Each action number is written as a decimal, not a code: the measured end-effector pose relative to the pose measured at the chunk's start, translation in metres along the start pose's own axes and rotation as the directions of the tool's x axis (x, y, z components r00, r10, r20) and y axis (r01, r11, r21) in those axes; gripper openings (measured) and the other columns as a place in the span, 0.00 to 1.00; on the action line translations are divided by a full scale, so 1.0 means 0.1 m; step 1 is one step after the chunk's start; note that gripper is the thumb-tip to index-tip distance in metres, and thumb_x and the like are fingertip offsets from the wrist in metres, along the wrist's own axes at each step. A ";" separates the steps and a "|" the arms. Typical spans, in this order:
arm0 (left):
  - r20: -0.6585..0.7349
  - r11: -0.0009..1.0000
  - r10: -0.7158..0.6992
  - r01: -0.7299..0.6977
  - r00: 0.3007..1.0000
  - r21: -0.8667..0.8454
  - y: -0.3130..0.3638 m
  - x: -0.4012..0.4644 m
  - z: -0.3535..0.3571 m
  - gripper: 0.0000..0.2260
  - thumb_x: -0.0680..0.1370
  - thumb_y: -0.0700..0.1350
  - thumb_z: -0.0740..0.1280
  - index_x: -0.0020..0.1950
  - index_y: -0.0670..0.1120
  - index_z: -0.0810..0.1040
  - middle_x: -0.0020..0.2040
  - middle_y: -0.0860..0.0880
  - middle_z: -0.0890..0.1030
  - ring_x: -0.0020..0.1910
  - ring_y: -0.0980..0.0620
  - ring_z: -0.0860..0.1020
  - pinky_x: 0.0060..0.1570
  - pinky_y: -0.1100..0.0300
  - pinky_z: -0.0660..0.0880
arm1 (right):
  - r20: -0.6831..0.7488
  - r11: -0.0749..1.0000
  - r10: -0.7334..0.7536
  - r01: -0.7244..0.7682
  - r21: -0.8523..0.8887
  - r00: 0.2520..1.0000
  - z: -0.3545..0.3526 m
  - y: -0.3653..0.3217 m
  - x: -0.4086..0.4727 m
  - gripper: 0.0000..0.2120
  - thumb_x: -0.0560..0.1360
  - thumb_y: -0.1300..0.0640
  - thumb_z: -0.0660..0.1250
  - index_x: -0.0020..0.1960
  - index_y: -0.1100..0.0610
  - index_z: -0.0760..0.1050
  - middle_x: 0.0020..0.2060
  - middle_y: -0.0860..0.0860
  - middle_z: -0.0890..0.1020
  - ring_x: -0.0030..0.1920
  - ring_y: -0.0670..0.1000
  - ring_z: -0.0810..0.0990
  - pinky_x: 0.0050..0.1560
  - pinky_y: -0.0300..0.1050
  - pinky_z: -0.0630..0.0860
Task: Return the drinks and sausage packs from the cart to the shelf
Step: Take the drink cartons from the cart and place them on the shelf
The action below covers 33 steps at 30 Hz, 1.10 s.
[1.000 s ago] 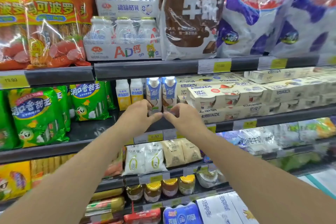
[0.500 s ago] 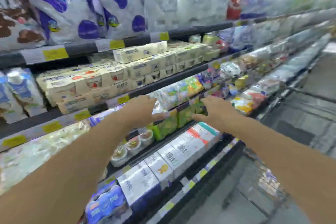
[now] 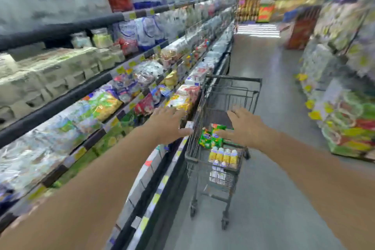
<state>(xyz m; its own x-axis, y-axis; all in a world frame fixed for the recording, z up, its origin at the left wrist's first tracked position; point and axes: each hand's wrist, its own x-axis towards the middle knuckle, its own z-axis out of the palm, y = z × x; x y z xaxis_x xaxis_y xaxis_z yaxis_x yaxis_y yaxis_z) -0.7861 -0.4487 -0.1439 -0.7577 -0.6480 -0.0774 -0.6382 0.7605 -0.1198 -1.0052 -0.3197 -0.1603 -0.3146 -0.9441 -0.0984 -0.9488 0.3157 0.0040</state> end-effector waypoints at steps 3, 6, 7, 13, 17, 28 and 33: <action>0.016 0.998 0.063 -0.063 0.998 -0.030 0.05 0.60 0.09 0.41 0.75 0.71 0.51 0.80 0.46 0.52 0.78 0.42 0.60 0.76 0.41 0.59 0.72 0.40 0.57 | 0.022 0.996 0.084 -0.084 0.002 0.996 0.09 0.30 0.29 0.48 0.73 0.25 0.51 0.81 0.57 0.50 0.80 0.55 0.54 0.79 0.57 0.54 0.76 0.56 0.57; 0.028 0.990 0.119 -0.117 0.992 -0.079 0.06 1.17 0.18 0.40 0.77 0.69 0.53 0.81 0.47 0.50 0.79 0.42 0.56 0.78 0.42 0.54 0.75 0.40 0.52 | 0.021 0.987 0.158 -0.159 0.035 0.987 0.19 0.51 0.65 0.53 0.68 0.21 0.45 0.81 0.56 0.51 0.80 0.56 0.55 0.79 0.57 0.53 0.77 0.57 0.56; 0.028 0.986 0.143 -0.140 0.989 -0.095 0.05 1.35 0.20 0.39 0.77 0.69 0.53 0.81 0.46 0.50 0.79 0.43 0.56 0.78 0.42 0.54 0.75 0.40 0.51 | 0.021 0.984 0.172 -0.172 0.038 0.985 0.21 0.56 0.77 0.55 0.65 0.20 0.42 0.81 0.56 0.51 0.79 0.56 0.56 0.79 0.57 0.53 0.77 0.57 0.56; 0.100 0.965 0.244 -0.231 0.965 -0.126 -0.05 2.48 0.43 0.40 0.77 0.69 0.53 0.81 0.46 0.50 0.80 0.44 0.54 0.79 0.43 0.51 0.75 0.38 0.49 | 0.083 0.958 0.264 -0.271 0.092 0.961 0.35 0.82 1.48 0.44 0.76 0.29 0.53 0.80 0.56 0.51 0.80 0.56 0.54 0.79 0.56 0.51 0.77 0.54 0.53; 0.166 0.958 0.280 -0.262 0.946 -0.120 0.04 3.08 0.74 0.41 0.76 0.70 0.51 0.81 0.46 0.50 0.79 0.42 0.56 0.78 0.42 0.54 0.75 0.38 0.50 | 0.164 0.939 0.295 -0.318 0.129 0.941 0.62 1.10 1.82 0.43 0.77 0.30 0.53 0.81 0.56 0.50 0.81 0.57 0.50 0.80 0.56 0.47 0.78 0.57 0.51; 0.310 0.955 0.277 -0.224 0.909 -0.197 0.69 4.26 1.84 0.39 0.76 0.69 0.54 0.80 0.46 0.53 0.77 0.42 0.61 0.76 0.42 0.60 0.73 0.43 0.58 | 0.313 0.912 0.204 -0.297 0.284 0.927 1.73 1.85 2.89 0.40 0.77 0.32 0.57 0.78 0.58 0.59 0.76 0.57 0.62 0.77 0.59 0.58 0.76 0.55 0.57; 0.480 0.945 0.189 -0.027 0.857 -0.325 0.76 4.53 2.62 0.37 0.77 0.66 0.58 0.78 0.44 0.57 0.75 0.42 0.65 0.73 0.42 0.64 0.70 0.49 0.63 | 0.450 0.802 0.191 -0.403 0.441 0.873 2.46 1.82 3.42 0.28 0.76 0.36 0.63 0.61 0.59 0.72 0.59 0.56 0.75 0.61 0.57 0.75 0.56 0.47 0.71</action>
<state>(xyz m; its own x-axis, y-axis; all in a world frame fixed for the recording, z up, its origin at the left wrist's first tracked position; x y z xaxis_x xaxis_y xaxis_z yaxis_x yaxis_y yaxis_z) -1.1421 -0.6949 -0.4473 -0.7044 -0.4314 -0.5637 -0.6275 0.7496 0.2104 -1.2783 -0.5619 -0.4379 -0.4432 -0.7211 -0.5326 -0.6222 0.6752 -0.3963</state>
